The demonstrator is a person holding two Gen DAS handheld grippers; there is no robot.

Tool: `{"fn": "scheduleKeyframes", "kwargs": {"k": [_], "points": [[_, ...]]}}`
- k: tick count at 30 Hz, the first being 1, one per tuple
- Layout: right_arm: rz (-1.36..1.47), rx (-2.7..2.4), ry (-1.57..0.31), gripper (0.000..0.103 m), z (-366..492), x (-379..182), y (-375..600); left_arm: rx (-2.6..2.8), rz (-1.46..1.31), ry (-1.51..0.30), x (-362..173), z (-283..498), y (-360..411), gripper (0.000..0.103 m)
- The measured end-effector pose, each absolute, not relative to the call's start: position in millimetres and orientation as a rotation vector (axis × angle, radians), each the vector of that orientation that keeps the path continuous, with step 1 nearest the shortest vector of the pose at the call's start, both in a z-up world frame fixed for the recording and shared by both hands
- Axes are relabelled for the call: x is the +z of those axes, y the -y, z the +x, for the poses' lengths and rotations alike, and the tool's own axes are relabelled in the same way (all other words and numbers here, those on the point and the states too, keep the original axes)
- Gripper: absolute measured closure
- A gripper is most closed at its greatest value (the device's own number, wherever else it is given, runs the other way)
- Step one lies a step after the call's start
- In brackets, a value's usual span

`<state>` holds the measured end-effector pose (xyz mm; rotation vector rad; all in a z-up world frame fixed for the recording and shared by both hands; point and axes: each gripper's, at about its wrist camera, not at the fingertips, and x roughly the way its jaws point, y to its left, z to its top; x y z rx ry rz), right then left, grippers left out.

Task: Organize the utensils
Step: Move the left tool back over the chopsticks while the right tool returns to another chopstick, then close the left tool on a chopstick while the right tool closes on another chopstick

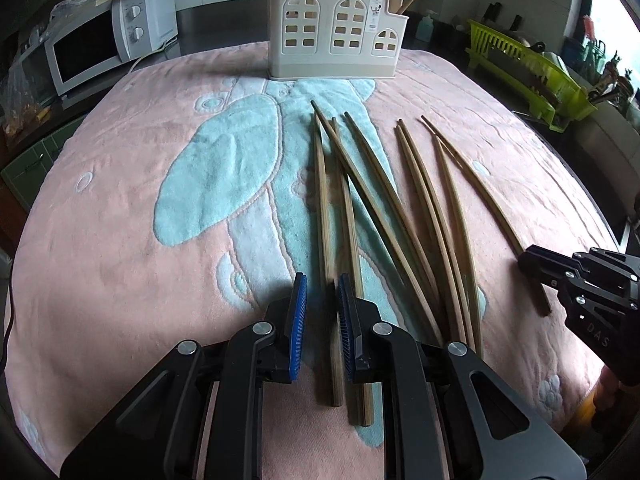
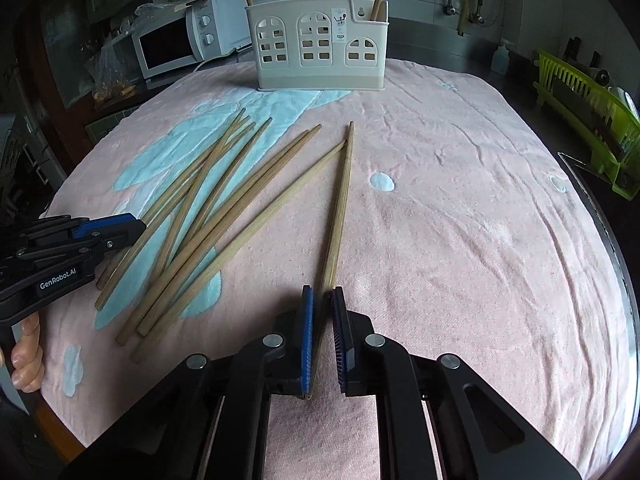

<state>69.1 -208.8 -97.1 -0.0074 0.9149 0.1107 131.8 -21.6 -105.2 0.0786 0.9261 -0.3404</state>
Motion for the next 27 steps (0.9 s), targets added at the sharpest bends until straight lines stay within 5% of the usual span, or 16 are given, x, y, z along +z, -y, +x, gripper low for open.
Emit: {"fn": "scheduleKeyframes", "kwargs": {"k": [27], "points": [[-0.012, 0.094, -0.890, 0.096, 64.1, -95.5, 213.9, -0.299, 0.149, -0.919, -103.2, 130.0, 31.7, 0.097]]}}
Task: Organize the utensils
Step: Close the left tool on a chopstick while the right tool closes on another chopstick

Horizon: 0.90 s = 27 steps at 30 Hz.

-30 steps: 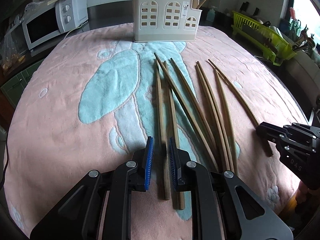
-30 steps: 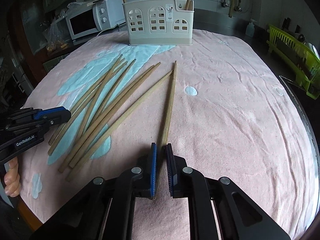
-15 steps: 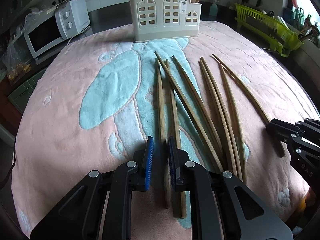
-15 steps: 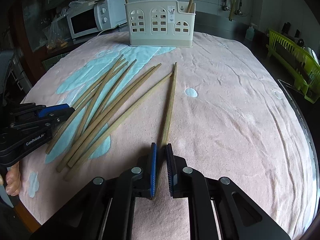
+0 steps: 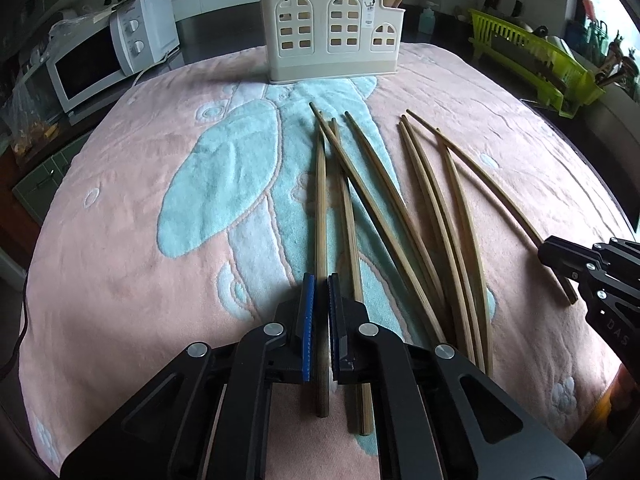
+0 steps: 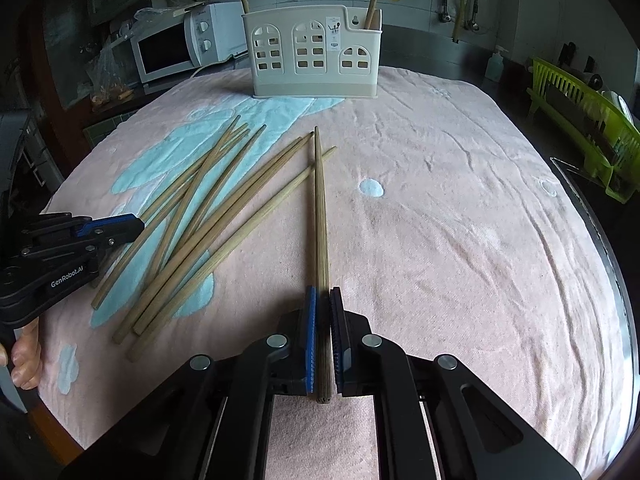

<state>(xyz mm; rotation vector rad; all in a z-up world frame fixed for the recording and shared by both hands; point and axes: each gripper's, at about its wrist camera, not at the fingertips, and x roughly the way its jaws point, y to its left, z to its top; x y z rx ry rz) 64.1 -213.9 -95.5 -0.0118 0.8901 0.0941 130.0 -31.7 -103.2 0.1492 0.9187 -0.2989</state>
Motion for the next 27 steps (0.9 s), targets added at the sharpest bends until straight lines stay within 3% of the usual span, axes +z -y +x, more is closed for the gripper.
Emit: {"fn": "scheduleKeyframes", "kwargs": {"k": [13, 27], "points": [[0.012, 0.097, -0.886, 0.096, 66.7, -97.9, 216.3, -0.327, 0.150, -0.927, -103.1, 133.0, 31.0, 0.097], [-0.018, 0.109, -0.734, 0.096, 53.0, -43.2, 218.4, -0.337, 0.090, -0.817, -68.5, 126.5, 17.3, 0.098]]}}
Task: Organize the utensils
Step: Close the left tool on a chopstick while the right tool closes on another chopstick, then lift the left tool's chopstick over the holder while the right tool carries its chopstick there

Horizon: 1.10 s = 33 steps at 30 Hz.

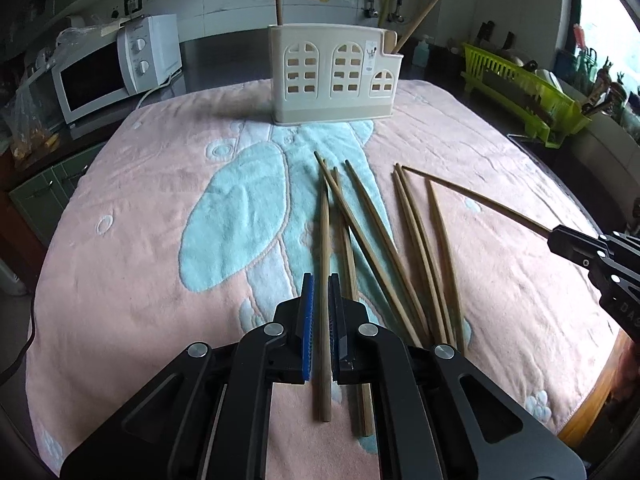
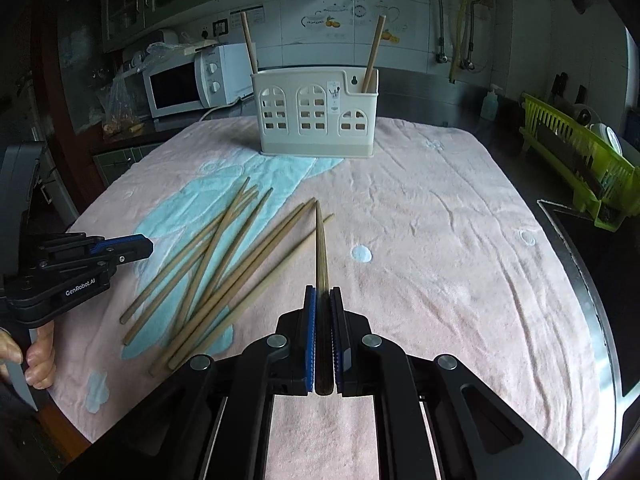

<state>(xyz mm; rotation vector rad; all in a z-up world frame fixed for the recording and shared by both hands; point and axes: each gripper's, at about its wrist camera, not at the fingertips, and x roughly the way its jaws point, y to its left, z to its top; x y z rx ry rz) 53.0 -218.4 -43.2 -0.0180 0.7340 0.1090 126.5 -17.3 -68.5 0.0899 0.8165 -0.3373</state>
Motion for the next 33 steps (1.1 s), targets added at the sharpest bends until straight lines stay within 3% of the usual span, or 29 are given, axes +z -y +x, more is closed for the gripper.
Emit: {"fn": "scheduleKeyframes", "kwargs": {"k": [19, 25, 27, 33], "points": [[-0.004, 0.117, -0.731, 0.096, 53.9, -43.0, 217.7, -0.336, 0.129, -0.937, -103.1, 130.4, 20.5, 0.089], [-0.003, 0.117, -0.732, 0.096, 52.8, -42.2, 216.2, -0.334, 0.168, -0.946, -101.7, 131.0, 26.2, 0.091], [-0.006, 0.117, -0.728, 0.096, 52.6, -40.8, 215.8, -0.328, 0.184, -0.943, -100.5, 130.2, 29.7, 0.097], [-0.010, 0.111, -0.699, 0.096, 53.1, -31.2, 219.0, -0.330, 0.160, -0.887, -84.1, 125.9, 27.3, 0.097]]}}
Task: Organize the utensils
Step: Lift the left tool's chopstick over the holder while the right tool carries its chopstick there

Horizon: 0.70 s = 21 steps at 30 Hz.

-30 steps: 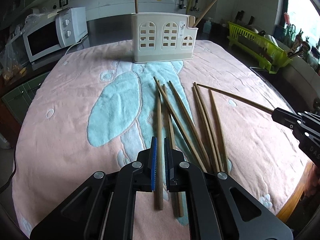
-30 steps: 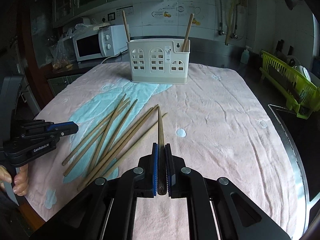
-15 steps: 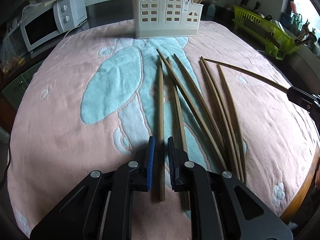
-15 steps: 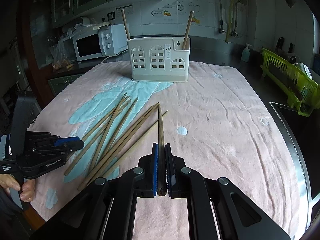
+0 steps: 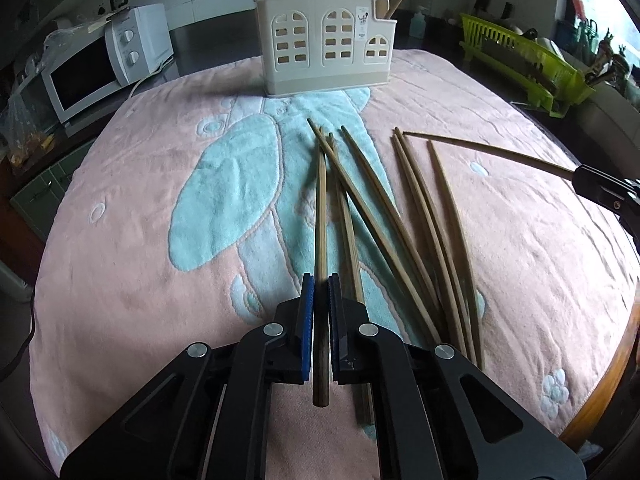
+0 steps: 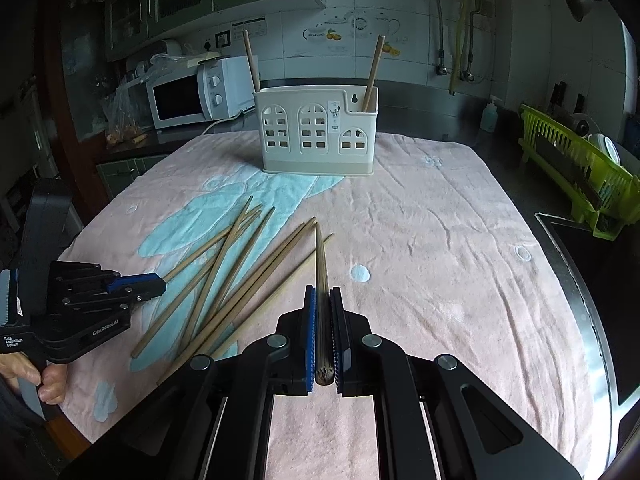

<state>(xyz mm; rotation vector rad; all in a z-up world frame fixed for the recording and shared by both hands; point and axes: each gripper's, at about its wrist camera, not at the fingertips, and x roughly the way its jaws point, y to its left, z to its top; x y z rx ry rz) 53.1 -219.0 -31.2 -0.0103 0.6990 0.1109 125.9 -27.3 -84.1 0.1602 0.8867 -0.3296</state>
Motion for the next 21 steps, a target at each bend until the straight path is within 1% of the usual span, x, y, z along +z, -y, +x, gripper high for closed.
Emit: {"fn": "scheduleKeyframes", "kwargs": {"k": [14, 21], "points": [[-0.025, 0.131, -0.619, 0.096, 70.5, 2.6, 216.9, -0.349, 0.023, -0.675, -22.2, 126.8, 12.2, 0.098], [-0.017, 0.167, -0.603, 0.096, 93.8, 21.6, 220.3, -0.365, -0.024, -0.666, -8.5, 144.3, 12.4, 0.098]]}}
